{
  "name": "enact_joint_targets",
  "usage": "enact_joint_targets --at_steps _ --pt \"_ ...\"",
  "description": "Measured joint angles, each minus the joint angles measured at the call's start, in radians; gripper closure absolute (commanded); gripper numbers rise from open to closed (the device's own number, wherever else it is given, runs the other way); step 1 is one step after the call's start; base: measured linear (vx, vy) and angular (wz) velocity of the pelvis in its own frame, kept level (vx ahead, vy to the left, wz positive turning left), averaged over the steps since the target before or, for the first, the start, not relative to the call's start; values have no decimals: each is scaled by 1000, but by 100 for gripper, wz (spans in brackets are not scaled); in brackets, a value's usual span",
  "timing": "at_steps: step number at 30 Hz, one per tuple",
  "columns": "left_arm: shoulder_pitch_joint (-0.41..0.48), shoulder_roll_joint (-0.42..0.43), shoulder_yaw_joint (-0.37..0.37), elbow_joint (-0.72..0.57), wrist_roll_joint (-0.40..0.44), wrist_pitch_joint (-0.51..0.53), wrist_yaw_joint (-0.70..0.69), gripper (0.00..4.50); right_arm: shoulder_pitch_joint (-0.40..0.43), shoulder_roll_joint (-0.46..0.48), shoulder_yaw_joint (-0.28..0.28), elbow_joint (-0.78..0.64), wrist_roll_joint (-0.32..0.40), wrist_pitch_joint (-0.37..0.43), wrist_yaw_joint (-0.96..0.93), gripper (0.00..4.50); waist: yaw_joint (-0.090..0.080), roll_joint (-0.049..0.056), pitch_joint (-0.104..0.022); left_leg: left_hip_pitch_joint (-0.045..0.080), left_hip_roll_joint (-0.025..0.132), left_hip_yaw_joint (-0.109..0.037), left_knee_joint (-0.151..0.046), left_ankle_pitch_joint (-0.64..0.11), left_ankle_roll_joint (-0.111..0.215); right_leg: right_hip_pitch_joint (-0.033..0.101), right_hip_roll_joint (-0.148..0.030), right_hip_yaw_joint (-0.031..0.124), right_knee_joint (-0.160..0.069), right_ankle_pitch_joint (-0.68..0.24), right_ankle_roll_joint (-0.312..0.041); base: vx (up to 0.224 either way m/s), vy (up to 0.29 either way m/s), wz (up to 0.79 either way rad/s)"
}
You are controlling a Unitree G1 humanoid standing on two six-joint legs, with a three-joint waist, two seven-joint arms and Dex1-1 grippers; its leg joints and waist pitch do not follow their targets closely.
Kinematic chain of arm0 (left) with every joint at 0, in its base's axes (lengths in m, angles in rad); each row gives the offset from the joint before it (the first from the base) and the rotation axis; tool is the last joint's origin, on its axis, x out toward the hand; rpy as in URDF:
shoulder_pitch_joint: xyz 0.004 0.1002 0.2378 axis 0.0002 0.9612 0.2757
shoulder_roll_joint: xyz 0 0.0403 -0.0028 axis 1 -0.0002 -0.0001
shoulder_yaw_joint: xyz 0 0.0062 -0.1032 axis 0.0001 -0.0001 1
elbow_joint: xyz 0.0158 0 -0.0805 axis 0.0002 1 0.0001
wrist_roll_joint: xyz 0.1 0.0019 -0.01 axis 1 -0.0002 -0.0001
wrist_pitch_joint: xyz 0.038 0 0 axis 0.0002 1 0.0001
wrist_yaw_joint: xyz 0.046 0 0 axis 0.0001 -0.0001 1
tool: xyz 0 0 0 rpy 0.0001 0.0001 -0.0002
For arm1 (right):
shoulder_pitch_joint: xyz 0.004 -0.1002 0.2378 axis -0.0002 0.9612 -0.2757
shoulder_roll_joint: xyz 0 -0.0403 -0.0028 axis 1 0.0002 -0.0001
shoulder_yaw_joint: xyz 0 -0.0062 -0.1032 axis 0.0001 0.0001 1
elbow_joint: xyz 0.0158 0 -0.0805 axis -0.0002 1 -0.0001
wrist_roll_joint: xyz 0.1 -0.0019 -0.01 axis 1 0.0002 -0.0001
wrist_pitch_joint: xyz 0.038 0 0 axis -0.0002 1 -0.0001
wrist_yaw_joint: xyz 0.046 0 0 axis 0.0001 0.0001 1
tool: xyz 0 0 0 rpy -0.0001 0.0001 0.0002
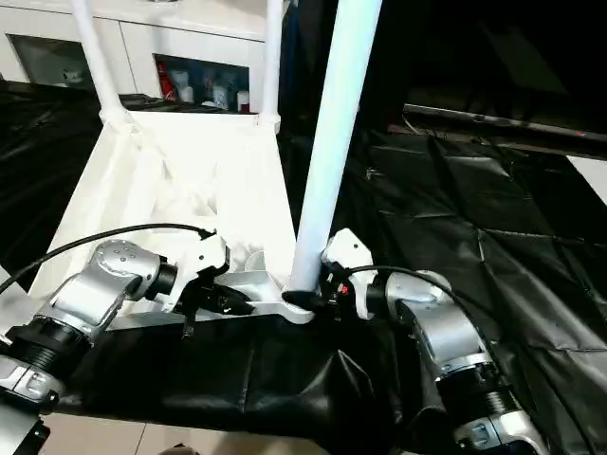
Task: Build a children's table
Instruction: Rotate leg to tighten
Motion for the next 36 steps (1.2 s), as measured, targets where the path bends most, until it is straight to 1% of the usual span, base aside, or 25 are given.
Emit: enact_joint_targets --at_steps 3,4,5,6,8,10,11,12,13,14,18,28,29,32,33,36 --pt "1 0 0 -3 0 3 0 450 0 -2 0 0 0 0 2 234 0 0 0 0 0 0 0 0 0 0 0 0 0 0 0 0 0 0" --pt "2 0 0 -3 0 3 0 450 0 -1 -1 0 2 0 2 201 0 0 0 0 0 0 0 0 0 0 0 0 0 0 0 0 0 0" --pt "2 1 1 -3 0 3 0 450 0 3 -5 0 4 3 2 182 -1 0 0 0 0 0 0 0 0 0 0 0 0 0 0 0 0 0" --pt "2 1 1 -3 0 3 1 450 0 8 -9 2 7 8 2 172 -1 -1 0 0 0 0 0 0 0 0 0 0 0 0 0 0 0 0" --pt "2 1 1 -3 0 3 1 450 0 12 -9 5 10 18 2 166 -1 -1 0 0 0 0 1 0 0 0 0 0 0 0 0 0 0 0" --pt "2 1 1 -3 0 3 2 450 0 13 -8 5 12 22 3 144 -1 -1 0 0 0 0 1 0 0 0 0 0 0 0 0 0 0 0" --pt "2 1 1 -3 0 3 2 450 0 13 -8 5 12 23 5 144 -1 -1 0 0 0 0 1 0 0 0 0 0 1 0 0 0 0 0" --pt "2 1 1 -3 0 3 2 450 0 13 -7 5 11 23 5 127 -1 -1 0 0 0 0 1 0 0 0 0 0 1 0 0 0 0 0" --pt "2 1 2 -3 0 3 2 450 1 13 -6 6 11 22 5 123 -1 -1 0 0 0 0 1 0 0 0 0 0 1 0 0 0 0 0" --pt "2 1 2 -3 0 3 2 450 1 13 -4 8 9 17 5 108 -1 -1 0 0 0 0 1 0 0 0 0 0 1 0 0 0 0 0" --pt "2 1 4 -3 0 2 4 450 3 16 8 34 -13 -27 -8 108 -2 -1 0 0 0 0 1 0 0 0 0 0 1 0 0 0 0 0" --pt "2 2 5 -3 0 2 3 450 3 30 7 61 -19 -29 -21 108 -4 -1 0 0 0 0 1 0 0 0 0 0 2 0 0 0 0 0" --pt "2 2 5 -3 0 2 3 450 3 31 7 63 -19 -29 -21 133 -3 -1 0 0 0 0 1 0 0 0 0 0 2 0 0 0 0 0" --pt "2 3 5 -3 0 2 2 450 -2 34 4 79 -20 -30 -24 144 -4 -1 0 0 0 0 2 0 0 0 0 0 2 0 0 0 0 0" --pt "2 3 5 -3 0 2 2 450 -3 35 4 81 -20 -30 -23 164 -4 -1 0 0 0 0 1 0 0 0 0 0 2 0 0 0 0 0" --pt "2 4 5 -3 0 2 2 450 -5 37 4 86 -19 -30 -23 176 -4 -1 0 0 0 0 2 0 0 0 0 0 2 0 0 0 0 0"
